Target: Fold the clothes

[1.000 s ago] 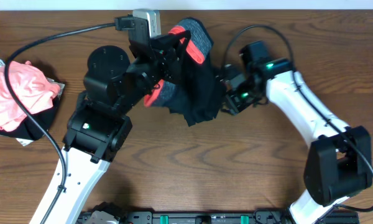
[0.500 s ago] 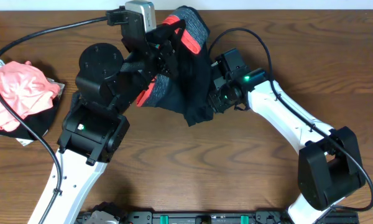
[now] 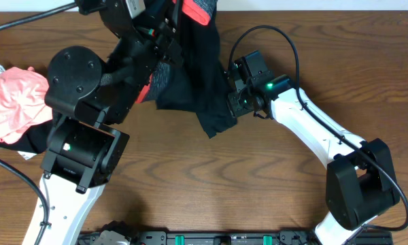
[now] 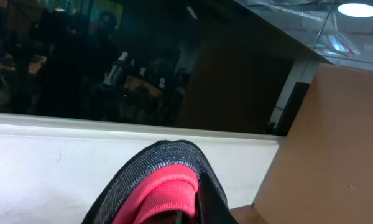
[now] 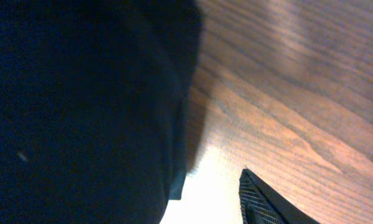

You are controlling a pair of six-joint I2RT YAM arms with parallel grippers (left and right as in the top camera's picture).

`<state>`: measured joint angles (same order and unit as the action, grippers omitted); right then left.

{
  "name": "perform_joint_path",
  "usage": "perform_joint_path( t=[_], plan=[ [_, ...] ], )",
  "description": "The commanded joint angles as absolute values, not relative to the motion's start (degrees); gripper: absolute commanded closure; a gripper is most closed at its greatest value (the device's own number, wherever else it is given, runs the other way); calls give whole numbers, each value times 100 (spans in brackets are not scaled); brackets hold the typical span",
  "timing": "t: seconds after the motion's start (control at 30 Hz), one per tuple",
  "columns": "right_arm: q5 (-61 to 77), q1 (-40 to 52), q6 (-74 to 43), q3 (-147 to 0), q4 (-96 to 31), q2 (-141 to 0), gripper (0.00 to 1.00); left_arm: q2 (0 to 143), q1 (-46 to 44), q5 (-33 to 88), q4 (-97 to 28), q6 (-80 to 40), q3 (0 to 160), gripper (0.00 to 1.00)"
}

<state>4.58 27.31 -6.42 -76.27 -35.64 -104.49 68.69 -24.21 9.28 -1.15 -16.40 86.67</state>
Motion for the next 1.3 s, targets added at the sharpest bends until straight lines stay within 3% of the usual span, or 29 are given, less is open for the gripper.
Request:
perform_joint_path(
  t=[0.0,0.5,0.57,0.63,0.67,0.93,1.27],
  plan=[
    [460,2786,-836,-7583,-3452,-10342,45,6810,-2405,827,-49,-1503,8853,94],
    [792,3293,-836,-7583,-3020,-10431,51,6807,-2405,827,49,-1500,8855,94],
    [755,3328,-840,-7583,-2995,-10488,62,6803,-2405,827,47,-1503,8855,94],
    [517,3330,-996,-7583,-3022,-10514,90,6801,-2405,827,38,-1500,8855,94],
    [281,3321,-1103,-7581,-3046,-10514,99,6799,-2405,827,21,-1500,8855,94],
    [-1227,2692,-1153,-7625,-3238,-10315,99,6816,-2401,375,-766,-779,8853,94],
    [-1199,-134,-875,-8934,-3957,-9419,99,7743,-2176,294,-1052,-189,8853,94]
  ],
)
